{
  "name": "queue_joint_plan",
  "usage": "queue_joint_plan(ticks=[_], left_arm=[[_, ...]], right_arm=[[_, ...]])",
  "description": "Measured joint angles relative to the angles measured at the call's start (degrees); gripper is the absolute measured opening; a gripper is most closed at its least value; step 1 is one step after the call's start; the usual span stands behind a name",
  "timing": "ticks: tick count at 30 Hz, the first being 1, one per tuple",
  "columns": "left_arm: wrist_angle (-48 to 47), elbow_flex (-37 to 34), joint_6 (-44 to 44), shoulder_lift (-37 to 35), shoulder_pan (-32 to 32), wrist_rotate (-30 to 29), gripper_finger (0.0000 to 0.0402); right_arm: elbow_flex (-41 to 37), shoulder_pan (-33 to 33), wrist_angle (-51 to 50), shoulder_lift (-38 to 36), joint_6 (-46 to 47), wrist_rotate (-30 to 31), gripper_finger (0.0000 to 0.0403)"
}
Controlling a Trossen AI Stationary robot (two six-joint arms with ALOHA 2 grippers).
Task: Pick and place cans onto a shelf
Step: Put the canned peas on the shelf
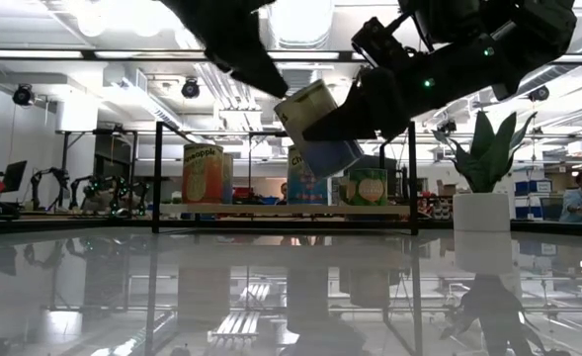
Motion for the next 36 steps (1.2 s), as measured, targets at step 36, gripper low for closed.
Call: queue_joint_plan(ticks=[36], left_arm=[[-3.7,6.7,0.7,2.8,0.9,-2.3,0.0384]], right_arm=[[-0.1,1.3,-0.6,0.0,1.0,0.7,0.0302]])
